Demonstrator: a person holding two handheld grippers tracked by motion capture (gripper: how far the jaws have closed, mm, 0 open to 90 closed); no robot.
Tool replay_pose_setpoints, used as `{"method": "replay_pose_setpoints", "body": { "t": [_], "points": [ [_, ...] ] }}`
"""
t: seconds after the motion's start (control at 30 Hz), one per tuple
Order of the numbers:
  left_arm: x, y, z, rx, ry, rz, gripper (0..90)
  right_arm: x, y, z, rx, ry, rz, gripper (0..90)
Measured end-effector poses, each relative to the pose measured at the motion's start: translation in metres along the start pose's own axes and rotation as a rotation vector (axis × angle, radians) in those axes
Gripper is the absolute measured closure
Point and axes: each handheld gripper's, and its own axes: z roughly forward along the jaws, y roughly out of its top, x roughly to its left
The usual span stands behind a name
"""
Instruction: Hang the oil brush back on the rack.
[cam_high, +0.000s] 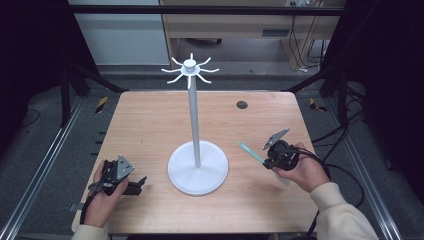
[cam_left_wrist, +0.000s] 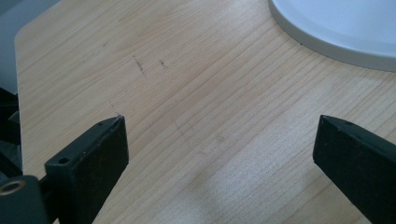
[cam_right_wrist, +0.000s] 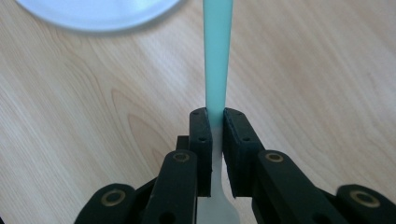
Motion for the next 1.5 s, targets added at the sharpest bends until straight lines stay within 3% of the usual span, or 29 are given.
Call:
{"method": "replay_pose_setpoints", "body": {
  "t": [0.17,0.27,0.5,0.53,0.7,1.07,1.33,1.5],
  "points": [
    [0.0,0.0,-0.001,-0.004,-0.001,0.002,2.9,-0.003,0.003,-0.006,-0.07,-0.02,0.03,82.4],
    [0.0,0.0,-0.001,-0.008,-0.001,0.0,2.9,-0.004,0.008,-0.01,-0.15,-0.028,0.065,82.4],
    [0.002,0.0,-0.002,-0.023,0.011,-0.014,2.8,-0.003,0.021,-0.013,-0.243,-0.044,0.077,82.3],
    [0.002,0.0,-0.002,-0.025,0.012,-0.016,2.7,-0.004,0.026,-0.013,-0.284,-0.047,0.092,82.4],
    [0.003,0.001,-0.003,-0.038,0.026,-0.028,2.5,-0.002,0.033,-0.011,-0.37,-0.04,0.12,82.4],
    [0.005,0.002,-0.003,-0.026,0.033,-0.023,2.5,-0.002,0.031,-0.013,-0.415,-0.041,0.136,82.3],
    [0.005,0.001,-0.004,-0.041,0.033,-0.033,2.5,0.008,0.032,-0.008,-0.434,-0.054,0.142,82.3],
    [0.006,0.001,-0.003,-0.038,0.032,-0.032,2.5,0.01,0.032,-0.011,-0.475,-0.036,0.157,82.4]
  ]
}}
